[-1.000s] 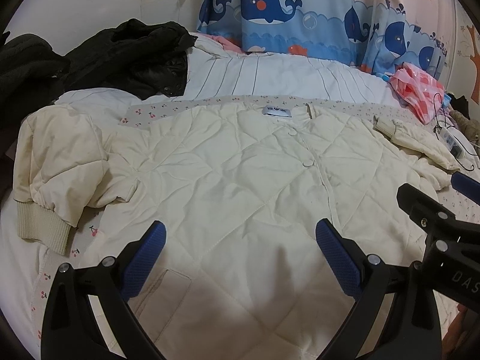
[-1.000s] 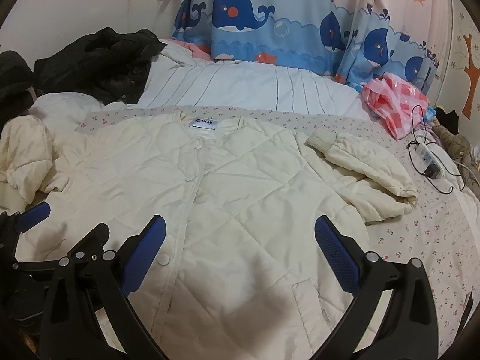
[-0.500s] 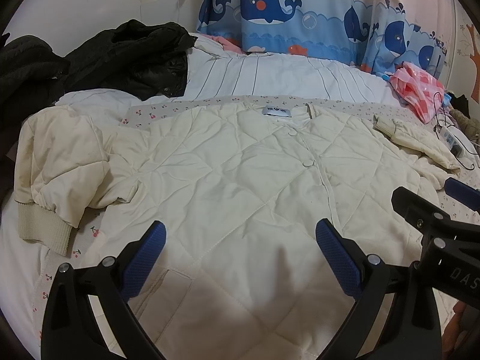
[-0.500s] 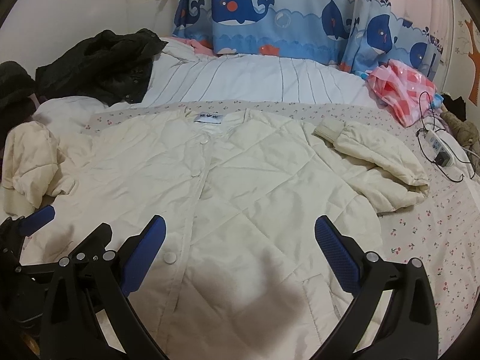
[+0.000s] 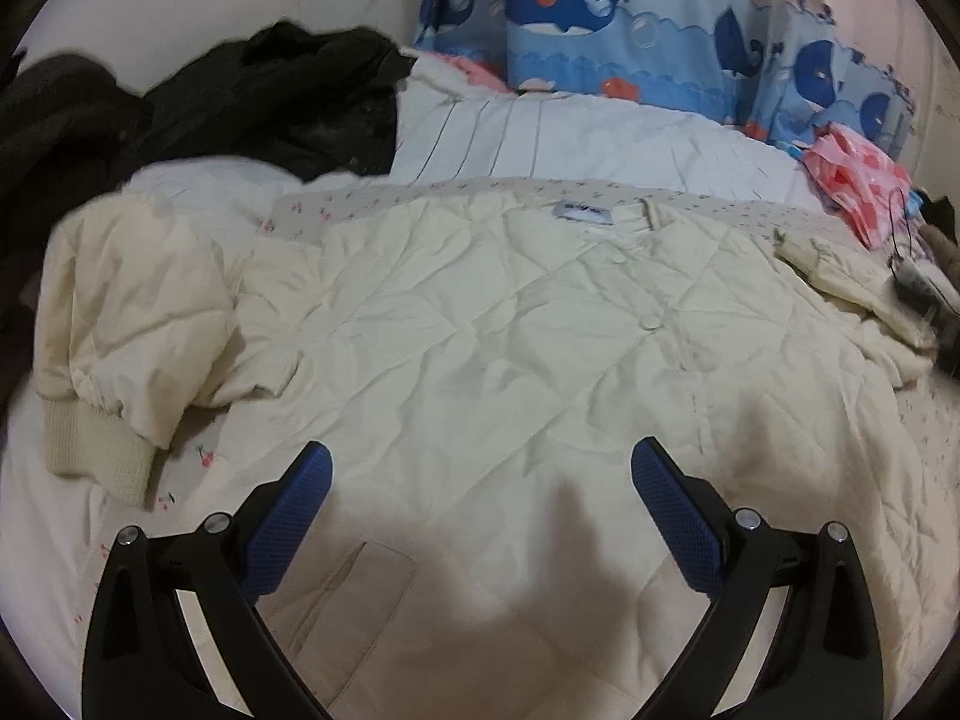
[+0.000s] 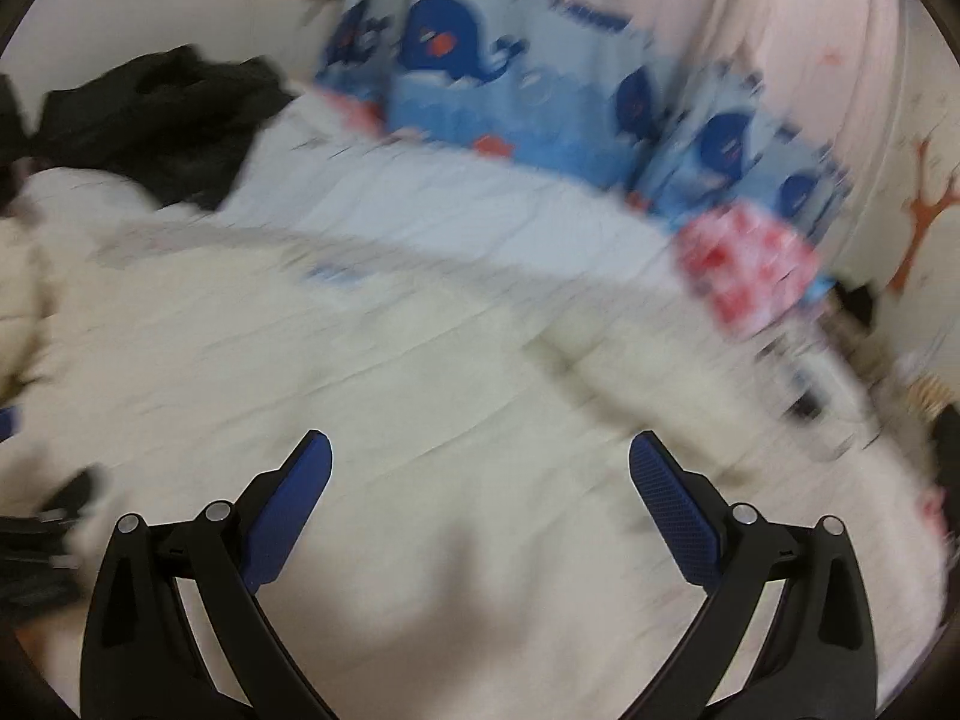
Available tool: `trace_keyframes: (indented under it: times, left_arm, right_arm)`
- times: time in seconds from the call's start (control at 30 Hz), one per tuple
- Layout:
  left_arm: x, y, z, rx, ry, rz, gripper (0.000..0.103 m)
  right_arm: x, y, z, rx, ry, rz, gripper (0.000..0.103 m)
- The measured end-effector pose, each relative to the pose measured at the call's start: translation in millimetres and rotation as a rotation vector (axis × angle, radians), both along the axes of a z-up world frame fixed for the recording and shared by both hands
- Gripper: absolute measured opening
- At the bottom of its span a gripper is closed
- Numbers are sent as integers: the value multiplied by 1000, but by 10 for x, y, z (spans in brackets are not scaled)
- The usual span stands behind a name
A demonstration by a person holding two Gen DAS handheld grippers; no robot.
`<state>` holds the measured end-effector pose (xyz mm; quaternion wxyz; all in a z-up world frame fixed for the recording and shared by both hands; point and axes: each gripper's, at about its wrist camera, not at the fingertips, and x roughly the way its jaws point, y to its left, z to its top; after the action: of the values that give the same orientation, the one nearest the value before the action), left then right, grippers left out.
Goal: Fold large clothes
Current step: 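Reach the right tool to the jacket sleeve cuff and grasp it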
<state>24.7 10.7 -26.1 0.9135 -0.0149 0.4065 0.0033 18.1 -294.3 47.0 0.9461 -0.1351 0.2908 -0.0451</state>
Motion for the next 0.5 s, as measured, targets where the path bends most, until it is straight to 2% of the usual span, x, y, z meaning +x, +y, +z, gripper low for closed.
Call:
trace_keyframes:
  times: [0.07, 0.13, 0.23, 0.3, 0.43, 0.5]
  left_arm:
    - [6, 54, 6, -32, 8, 10, 96]
    - [7, 74, 18, -30, 4, 13, 96]
    - [18, 42, 12, -11, 8, 12, 96]
    - [29, 28, -6, -2, 13, 10, 96]
    - [63, -33, -56, 37, 25, 7, 96]
    - [78, -55, -89, 55, 31, 6, 96]
  right_arm:
    - [236, -367, 80, 22, -5, -34, 96]
    - [583, -642, 10, 3, 69, -24, 96]
    - [1058, -663, -334, -201, 195, 21, 96]
    - [1267, -615, -567, -281, 241, 49, 96]
    - [1700, -665, -1001, -309, 347, 67, 96]
    - [1903, -796, -1163, -323, 391, 32, 96]
